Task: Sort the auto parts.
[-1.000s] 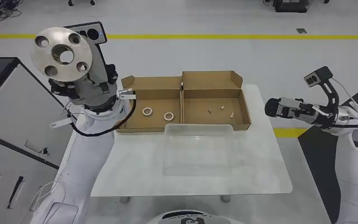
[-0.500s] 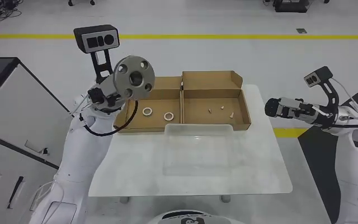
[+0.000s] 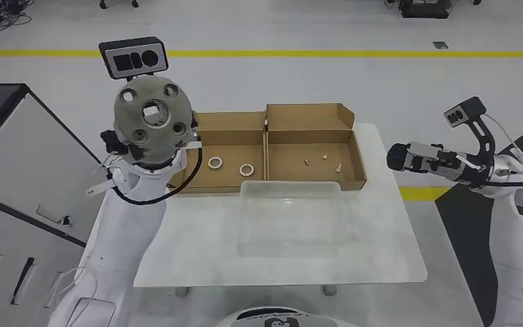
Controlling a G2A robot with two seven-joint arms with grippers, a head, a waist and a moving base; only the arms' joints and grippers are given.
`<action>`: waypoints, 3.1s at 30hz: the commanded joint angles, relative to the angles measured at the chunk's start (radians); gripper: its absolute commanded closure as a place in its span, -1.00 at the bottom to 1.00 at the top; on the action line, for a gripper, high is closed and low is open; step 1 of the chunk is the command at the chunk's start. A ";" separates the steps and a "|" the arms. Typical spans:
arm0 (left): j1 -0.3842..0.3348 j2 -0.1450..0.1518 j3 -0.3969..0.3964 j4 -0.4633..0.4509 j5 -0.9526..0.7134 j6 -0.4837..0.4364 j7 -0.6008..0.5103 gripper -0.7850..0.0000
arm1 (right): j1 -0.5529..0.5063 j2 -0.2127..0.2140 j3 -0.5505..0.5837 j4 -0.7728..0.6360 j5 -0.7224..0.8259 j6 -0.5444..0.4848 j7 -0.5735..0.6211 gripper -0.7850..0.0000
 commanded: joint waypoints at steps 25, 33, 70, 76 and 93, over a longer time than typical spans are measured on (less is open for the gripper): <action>-0.002 -0.008 -0.012 0.006 0.007 0.034 -0.040 1.00 | 0.000 0.000 0.000 0.000 0.000 0.000 0.000 -1.00; 0.019 0.011 -0.084 0.028 0.411 0.117 -0.023 1.00 | 0.000 0.000 0.000 0.000 0.000 0.000 0.000 -1.00; -0.088 0.106 -0.109 0.287 1.568 0.288 -0.184 1.00 | 0.000 0.000 0.000 0.000 0.000 0.000 0.000 -1.00; -0.073 0.131 -0.137 0.293 1.716 0.291 -0.238 1.00 | 0.000 0.000 0.000 0.000 0.000 0.000 0.000 -1.00; -0.049 0.137 -0.096 0.322 1.800 0.348 -0.201 1.00 | 0.000 0.000 0.000 0.000 0.000 0.000 0.000 -1.00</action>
